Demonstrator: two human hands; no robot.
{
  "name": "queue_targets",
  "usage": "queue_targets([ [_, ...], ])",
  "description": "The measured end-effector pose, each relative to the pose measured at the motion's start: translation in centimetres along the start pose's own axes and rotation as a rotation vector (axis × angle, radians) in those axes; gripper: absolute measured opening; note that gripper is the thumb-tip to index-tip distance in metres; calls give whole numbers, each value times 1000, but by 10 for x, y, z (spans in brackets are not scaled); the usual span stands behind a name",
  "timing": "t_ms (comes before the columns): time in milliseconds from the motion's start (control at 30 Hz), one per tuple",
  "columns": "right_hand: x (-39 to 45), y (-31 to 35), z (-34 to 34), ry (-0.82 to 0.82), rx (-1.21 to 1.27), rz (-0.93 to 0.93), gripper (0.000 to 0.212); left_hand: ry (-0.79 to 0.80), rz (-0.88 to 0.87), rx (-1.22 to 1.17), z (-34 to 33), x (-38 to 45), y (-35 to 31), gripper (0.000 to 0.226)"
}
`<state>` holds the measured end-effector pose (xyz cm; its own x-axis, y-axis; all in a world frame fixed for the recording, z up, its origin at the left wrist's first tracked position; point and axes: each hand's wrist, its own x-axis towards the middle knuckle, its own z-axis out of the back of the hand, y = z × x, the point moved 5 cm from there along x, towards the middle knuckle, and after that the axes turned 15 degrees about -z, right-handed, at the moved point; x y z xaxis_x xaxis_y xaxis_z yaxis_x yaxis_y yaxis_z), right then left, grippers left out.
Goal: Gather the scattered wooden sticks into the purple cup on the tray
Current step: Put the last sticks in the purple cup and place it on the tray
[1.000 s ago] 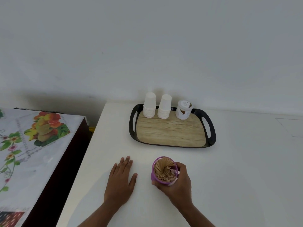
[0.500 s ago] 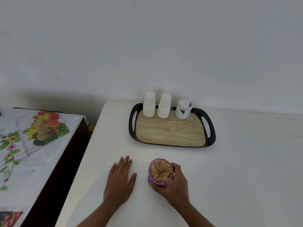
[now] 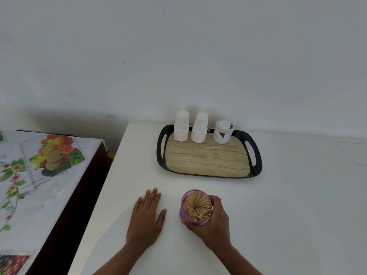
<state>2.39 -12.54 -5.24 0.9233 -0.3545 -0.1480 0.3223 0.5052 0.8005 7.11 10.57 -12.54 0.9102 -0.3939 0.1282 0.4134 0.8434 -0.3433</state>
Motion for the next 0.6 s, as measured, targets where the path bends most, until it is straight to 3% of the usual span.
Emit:
queue_targets([
  [600, -1, -2, -6, 14, -17, -20, 97, 7, -3, -5, 3, 1, -3, 72],
])
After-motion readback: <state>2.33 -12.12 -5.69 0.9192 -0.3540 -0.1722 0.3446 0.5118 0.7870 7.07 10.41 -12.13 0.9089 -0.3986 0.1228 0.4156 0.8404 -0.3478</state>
